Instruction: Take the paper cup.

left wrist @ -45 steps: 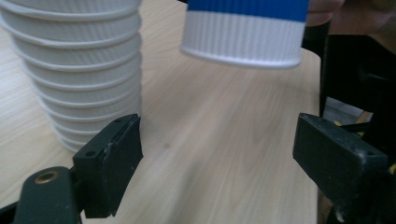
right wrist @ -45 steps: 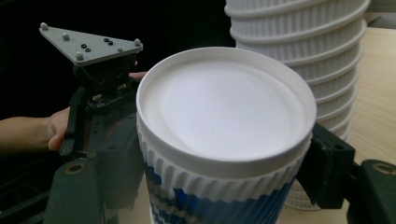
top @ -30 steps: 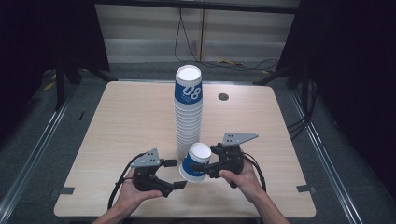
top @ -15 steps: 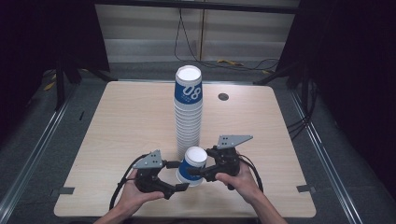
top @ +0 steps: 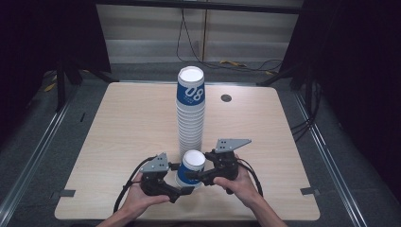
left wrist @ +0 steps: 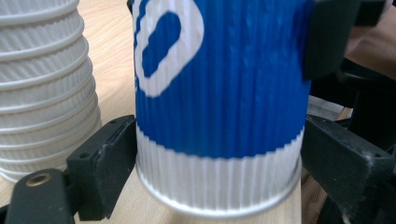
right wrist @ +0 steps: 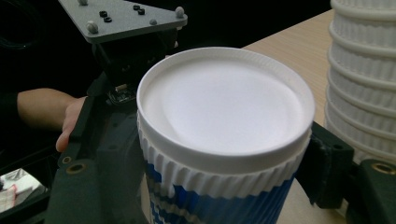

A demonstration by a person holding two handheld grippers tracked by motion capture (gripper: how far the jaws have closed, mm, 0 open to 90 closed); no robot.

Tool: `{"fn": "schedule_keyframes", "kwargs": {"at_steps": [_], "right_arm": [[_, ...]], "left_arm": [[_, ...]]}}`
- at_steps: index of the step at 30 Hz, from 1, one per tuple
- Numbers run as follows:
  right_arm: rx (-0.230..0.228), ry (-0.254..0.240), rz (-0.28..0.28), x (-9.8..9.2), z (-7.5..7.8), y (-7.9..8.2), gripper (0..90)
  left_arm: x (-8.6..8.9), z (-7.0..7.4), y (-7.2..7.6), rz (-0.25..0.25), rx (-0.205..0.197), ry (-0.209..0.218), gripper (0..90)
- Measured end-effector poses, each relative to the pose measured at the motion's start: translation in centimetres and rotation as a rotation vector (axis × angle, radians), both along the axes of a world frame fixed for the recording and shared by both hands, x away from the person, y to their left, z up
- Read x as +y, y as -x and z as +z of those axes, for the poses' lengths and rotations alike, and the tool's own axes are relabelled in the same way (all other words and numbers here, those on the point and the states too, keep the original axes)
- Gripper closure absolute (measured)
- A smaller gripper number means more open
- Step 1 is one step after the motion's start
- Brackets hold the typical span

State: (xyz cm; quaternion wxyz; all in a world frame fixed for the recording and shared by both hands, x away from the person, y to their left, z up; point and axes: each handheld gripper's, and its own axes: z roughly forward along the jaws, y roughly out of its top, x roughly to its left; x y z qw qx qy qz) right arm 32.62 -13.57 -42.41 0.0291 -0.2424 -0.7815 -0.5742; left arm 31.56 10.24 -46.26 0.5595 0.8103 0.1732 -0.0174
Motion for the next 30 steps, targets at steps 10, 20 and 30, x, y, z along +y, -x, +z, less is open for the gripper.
{"fn": "schedule_keyframes", "kwargs": {"at_steps": [10, 20, 30], "right_arm": [[-0.005, -0.015, 0.026, 0.72, -0.22, 0.26, 27.0], [0.023, -0.025, 0.020, 0.28, 0.11, 0.10, 25.8], [0.059, -0.017, 0.007, 0.37, 0.21, -0.04, 13.7]], "left_arm": [[-0.20, 0.08, -0.22, -0.010, -0.005, 0.021, 14.5], [-0.03, 0.61, 0.31, 0.006, -0.037, 0.019, 19.9], [-0.10, 0.60, 0.32, -0.018, -0.033, 0.002, 21.5]]}}
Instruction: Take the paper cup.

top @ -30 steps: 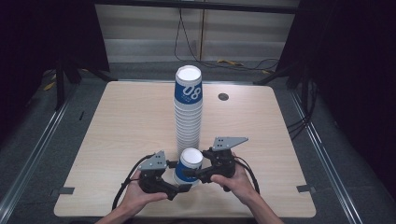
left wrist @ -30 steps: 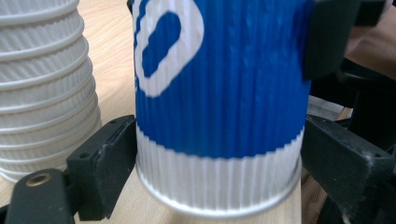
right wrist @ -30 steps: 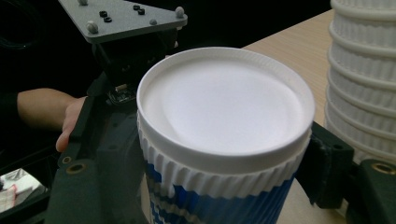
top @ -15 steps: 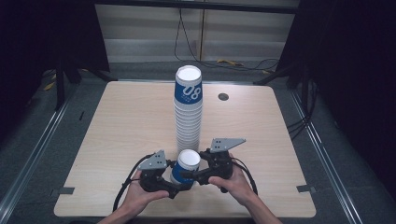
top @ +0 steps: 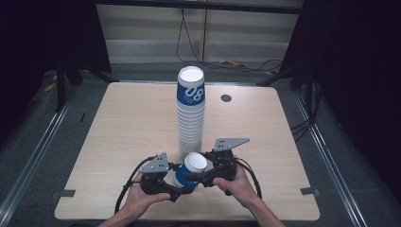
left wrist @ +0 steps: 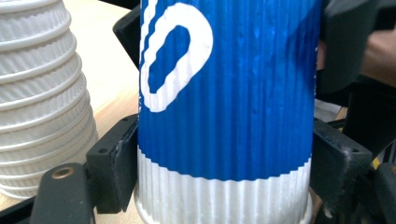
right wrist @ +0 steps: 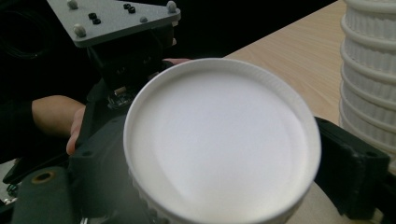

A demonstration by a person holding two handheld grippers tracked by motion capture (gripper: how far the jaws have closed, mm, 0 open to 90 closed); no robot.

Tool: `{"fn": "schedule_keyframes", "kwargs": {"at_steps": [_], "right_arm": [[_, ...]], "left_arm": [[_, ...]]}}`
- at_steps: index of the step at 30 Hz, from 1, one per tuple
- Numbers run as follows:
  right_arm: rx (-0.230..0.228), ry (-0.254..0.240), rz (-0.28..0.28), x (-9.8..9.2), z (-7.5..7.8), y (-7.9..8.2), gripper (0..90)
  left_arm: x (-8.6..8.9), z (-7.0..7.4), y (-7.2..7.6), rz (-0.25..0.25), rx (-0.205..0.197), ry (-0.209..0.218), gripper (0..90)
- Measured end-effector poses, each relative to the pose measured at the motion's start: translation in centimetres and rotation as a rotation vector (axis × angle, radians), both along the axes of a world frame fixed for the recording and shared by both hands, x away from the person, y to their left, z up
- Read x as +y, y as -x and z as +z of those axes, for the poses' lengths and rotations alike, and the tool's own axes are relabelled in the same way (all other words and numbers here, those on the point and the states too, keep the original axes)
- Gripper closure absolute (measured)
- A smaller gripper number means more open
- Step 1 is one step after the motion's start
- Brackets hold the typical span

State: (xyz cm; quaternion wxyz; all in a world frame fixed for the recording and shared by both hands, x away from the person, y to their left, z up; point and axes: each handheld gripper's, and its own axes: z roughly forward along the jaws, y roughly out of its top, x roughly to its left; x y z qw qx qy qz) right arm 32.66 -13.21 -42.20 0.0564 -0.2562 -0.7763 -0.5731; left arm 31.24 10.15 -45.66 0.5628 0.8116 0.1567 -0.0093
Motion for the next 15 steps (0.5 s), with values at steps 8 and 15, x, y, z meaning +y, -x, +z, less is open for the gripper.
{"fn": "schedule_keyframes", "kwargs": {"at_steps": [8, 15], "right_arm": [[0.016, -0.006, -0.001, -0.47, 0.28, -0.04, 13.7], [-0.001, 0.021, -0.005, -0.70, 0.54, 0.07, 13.7]], "left_arm": [[0.10, -0.22, -0.14, 0.006, 0.018, -0.016, 21.8], [0.36, -0.07, -0.23, 0.003, 0.024, -0.033, 21.9]]}}
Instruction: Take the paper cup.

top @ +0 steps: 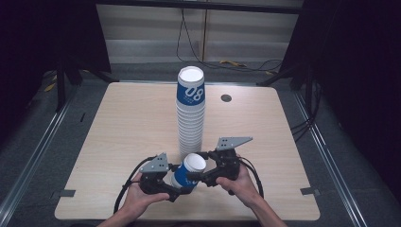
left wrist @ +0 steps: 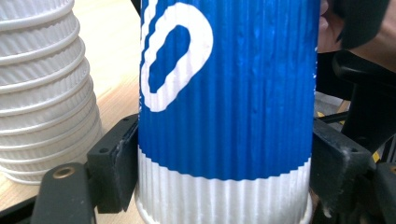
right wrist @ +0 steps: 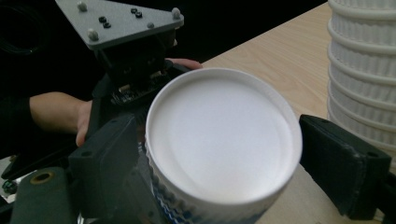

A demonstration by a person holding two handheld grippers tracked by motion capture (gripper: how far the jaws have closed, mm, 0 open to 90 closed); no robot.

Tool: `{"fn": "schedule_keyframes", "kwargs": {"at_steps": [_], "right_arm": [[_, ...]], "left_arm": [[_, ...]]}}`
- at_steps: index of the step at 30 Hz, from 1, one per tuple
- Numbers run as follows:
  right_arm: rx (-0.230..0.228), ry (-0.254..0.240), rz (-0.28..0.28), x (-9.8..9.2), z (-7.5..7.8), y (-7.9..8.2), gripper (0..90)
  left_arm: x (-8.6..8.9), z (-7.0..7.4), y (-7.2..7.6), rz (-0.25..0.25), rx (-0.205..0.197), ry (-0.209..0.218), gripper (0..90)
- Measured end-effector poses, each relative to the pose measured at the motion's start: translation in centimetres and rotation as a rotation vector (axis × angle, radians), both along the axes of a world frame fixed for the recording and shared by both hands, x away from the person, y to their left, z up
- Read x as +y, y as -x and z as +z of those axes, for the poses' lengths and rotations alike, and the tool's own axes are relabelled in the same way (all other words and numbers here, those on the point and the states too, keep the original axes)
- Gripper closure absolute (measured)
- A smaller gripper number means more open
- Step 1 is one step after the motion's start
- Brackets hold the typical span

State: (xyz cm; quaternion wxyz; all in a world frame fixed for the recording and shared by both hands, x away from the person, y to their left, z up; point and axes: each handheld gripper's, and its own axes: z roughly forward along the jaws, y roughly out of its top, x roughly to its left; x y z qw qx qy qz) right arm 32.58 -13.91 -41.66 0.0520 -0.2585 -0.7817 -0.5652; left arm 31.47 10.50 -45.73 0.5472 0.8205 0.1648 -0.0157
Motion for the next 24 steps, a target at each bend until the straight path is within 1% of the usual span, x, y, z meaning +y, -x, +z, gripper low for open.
{"fn": "schedule_keyframes", "kwargs": {"at_steps": [3, 5, 8, 11, 13, 17, 20, 22, 24], "right_arm": [[-0.007, 0.008, 0.004, -0.1, 0.0, 0.0, 13.7], [-0.011, 0.008, -0.006, -0.2, 0.0, 0.0, 13.6], [-0.019, 0.025, -0.012, -0.4, 0.0, 0.0, 13.6], [-0.023, 0.038, -0.002, -0.5, 0.0, 0.0, 13.6], [-0.027, 0.046, 0.008, -0.6, 0.1, 0.0, 13.6], [-0.023, 0.066, 0.034, -0.8, 0.0, 0.0, 13.9], [-0.022, 0.087, 0.036, -0.8, 0.0, 0.0, 14.0], [-0.023, 0.096, 0.036, -0.8, 0.1, -0.1, 14.2], [-0.021, 0.112, 0.038, -0.9, 0.1, -0.2, 14.6]], "left_arm": [[0.2, 0.1, -0.1, 0.002, 0.008, -0.010, 22.1], [0.4, 0.1, -0.2, 0.004, 0.015, -0.012, 22.1], [0.6, 0.2, -0.3, 0.001, 0.018, -0.016, 22.3], [1.0, 0.2, -0.4, 0.012, 0.029, -0.017, 22.2], [1.3, 0.2, -0.5, 0.011, 0.041, -0.009, 22.0], [1.9, 0.4, -0.7, 0.027, 0.037, -0.013, 22.0], [2.2, 0.6, -0.9, 0.027, 0.062, -0.019, 22.1], [2.3, 0.9, -1.0, 0.021, 0.046, -0.035, 22.1], [2.4, 1.1, -1.2, 0.022, 0.053, -0.039, 22.1]]}}
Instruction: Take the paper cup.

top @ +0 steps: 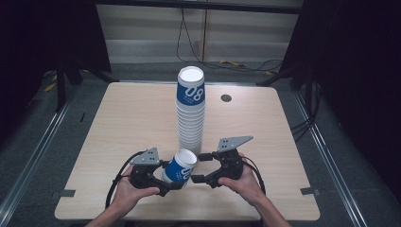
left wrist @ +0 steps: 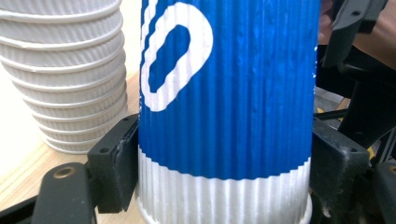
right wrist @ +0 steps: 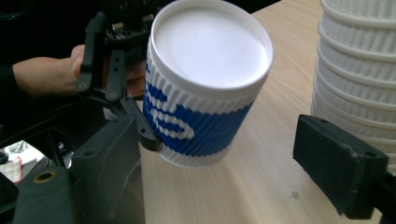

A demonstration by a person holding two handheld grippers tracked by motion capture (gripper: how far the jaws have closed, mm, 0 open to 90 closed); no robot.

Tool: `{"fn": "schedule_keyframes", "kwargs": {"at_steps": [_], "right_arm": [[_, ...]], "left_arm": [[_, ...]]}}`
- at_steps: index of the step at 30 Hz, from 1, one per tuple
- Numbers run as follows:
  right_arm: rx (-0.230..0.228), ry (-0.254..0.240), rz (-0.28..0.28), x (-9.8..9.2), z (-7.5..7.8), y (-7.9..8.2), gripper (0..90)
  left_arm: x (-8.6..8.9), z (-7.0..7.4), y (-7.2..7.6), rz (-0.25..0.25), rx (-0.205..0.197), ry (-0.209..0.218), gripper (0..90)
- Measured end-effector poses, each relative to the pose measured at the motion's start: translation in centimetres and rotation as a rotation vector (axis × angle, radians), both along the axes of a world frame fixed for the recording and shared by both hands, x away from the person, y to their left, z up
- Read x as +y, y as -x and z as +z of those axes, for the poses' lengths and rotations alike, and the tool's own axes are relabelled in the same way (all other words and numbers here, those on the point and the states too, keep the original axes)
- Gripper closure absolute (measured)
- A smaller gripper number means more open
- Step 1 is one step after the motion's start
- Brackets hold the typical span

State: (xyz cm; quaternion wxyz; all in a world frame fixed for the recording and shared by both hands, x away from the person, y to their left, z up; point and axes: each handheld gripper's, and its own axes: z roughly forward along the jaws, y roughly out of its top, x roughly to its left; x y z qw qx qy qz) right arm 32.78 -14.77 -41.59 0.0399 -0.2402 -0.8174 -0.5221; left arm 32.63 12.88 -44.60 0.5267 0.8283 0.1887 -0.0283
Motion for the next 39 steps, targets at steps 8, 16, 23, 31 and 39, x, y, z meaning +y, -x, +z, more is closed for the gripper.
{"fn": "schedule_keyframes", "kwargs": {"at_steps": [8, 16, 23, 31, 39], "right_arm": [[0.000, 0.046, 0.005, -0.2, 0.0, 0.0, 15.0], [0.013, 0.086, 0.047, -0.1, -0.3, -0.1, 17.7], [0.006, 0.169, 0.074, 0.4, -0.4, -0.2, 15.7], [-0.031, 0.256, 0.081, 0.7, -0.3, 0.0, 18.7], [-0.039, 0.363, 0.101, 1.3, -1.2, 0.1, 18.7]], "left_arm": [[0.0, 0.5, -0.2, -0.061, 0.002, -0.065, 22.3], [0.0, 0.3, -0.6, -0.073, 0.015, -0.137, 22.5], [-0.4, -0.1, -1.1, -0.067, -0.002, -0.246, 22.5], [-1.0, -0.2, -1.3, -0.081, -0.034, -0.313, 22.3], [-1.9, 0.0, -1.0, -0.159, -0.056, -0.381, 22.2]]}}
